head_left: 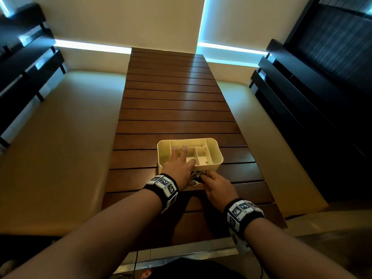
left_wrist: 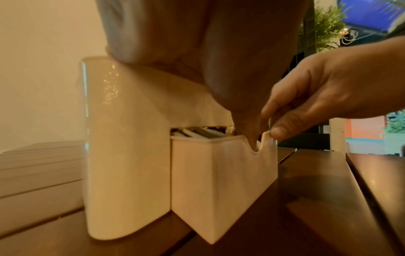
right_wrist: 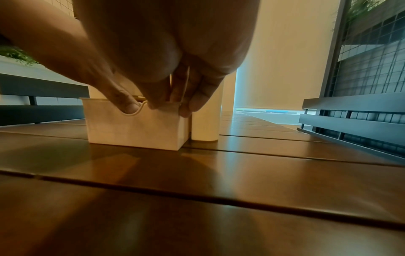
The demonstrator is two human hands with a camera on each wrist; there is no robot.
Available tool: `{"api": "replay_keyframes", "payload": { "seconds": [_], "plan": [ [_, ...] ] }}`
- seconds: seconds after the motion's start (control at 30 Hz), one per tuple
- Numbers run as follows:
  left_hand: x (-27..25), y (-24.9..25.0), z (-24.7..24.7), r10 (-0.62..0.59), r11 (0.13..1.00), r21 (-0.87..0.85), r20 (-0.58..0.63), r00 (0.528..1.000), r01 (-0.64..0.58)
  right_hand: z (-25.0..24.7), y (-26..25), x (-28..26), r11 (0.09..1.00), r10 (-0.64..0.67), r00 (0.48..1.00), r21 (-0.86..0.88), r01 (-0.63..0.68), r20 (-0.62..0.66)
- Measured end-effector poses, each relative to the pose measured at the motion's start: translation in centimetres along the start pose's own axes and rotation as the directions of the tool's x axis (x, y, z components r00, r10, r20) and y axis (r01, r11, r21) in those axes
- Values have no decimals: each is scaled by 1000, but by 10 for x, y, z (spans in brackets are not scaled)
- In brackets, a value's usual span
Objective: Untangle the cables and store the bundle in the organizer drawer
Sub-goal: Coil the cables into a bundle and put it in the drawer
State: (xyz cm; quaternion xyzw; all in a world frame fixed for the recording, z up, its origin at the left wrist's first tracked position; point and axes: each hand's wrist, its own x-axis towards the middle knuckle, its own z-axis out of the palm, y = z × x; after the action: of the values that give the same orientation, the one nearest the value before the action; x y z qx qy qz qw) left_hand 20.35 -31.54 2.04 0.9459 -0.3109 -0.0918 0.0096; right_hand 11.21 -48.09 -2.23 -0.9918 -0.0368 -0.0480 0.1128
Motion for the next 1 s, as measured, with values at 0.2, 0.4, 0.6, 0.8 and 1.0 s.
{"api": "replay_keyframes", "payload": {
  "seconds": [0.2, 0.4, 0.6, 0.8, 1.0],
  "plan": [
    [-2, -4, -4, 24, 1000, -4, 38, 999, -24, 2, -5, -4, 990, -36, 992, -142, 19, -117],
    [-10, -3, -6, 51, 998, -23, 58, 997, -50, 12, -10, 1, 983, -47, 991, -182, 23, -128],
    [-12, -1, -5, 39, 999, -15, 38, 999, -38, 2, -5, 0, 999, -24, 987, -47, 16, -158],
    [-13, -2, -3, 52, 999, -6, 12, 999, -52, -17, -8, 4, 996, 88, 981, 9, -88, -171],
    [-17, -8, -3, 97, 990, 102, -39, 994, -93, -28, 16, 32, 993, 18, 982, -115, 4, 189]
  ]
}}
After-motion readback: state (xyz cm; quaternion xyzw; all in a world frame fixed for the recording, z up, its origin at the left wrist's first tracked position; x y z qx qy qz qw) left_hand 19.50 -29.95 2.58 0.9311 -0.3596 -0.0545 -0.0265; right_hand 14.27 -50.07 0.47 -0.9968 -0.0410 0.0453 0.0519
